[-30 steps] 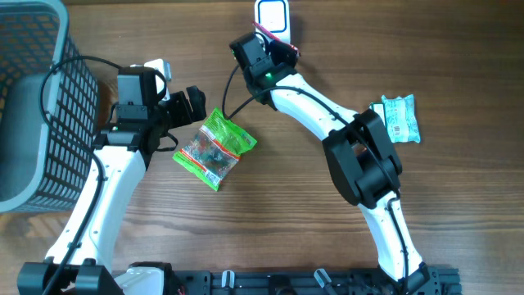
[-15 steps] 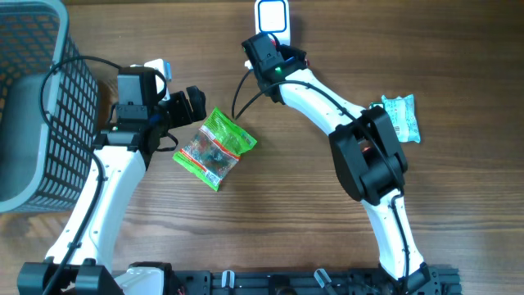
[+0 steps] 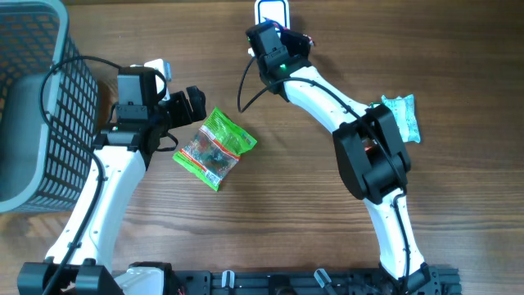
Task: Scan the item barcode
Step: 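Keep the red stick at the scanner face with the right gripper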
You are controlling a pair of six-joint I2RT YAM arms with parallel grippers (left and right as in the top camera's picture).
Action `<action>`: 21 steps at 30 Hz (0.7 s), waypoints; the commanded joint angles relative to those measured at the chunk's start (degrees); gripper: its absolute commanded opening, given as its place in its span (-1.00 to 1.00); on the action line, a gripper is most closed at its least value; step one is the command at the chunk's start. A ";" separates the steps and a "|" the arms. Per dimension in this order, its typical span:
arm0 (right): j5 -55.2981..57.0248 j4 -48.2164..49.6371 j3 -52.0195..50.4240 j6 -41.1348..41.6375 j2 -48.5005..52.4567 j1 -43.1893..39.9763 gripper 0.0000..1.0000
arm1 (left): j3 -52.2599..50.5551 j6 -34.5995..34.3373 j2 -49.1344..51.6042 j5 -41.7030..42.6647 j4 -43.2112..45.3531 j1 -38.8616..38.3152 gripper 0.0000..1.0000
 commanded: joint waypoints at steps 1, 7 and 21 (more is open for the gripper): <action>2.51 0.28 -0.33 2.14 -1.62 -1.31 -0.91 | 0.31 0.72 -0.52 -0.33 0.15 0.37 1.00; 6.67 1.27 -0.33 1.66 0.11 -2.01 -0.92 | 0.31 0.72 -0.52 -0.33 0.15 0.37 1.00; 7.80 2.95 -0.39 4.26 0.96 -1.57 -0.92 | 0.31 0.72 -0.52 -0.33 0.15 0.37 1.00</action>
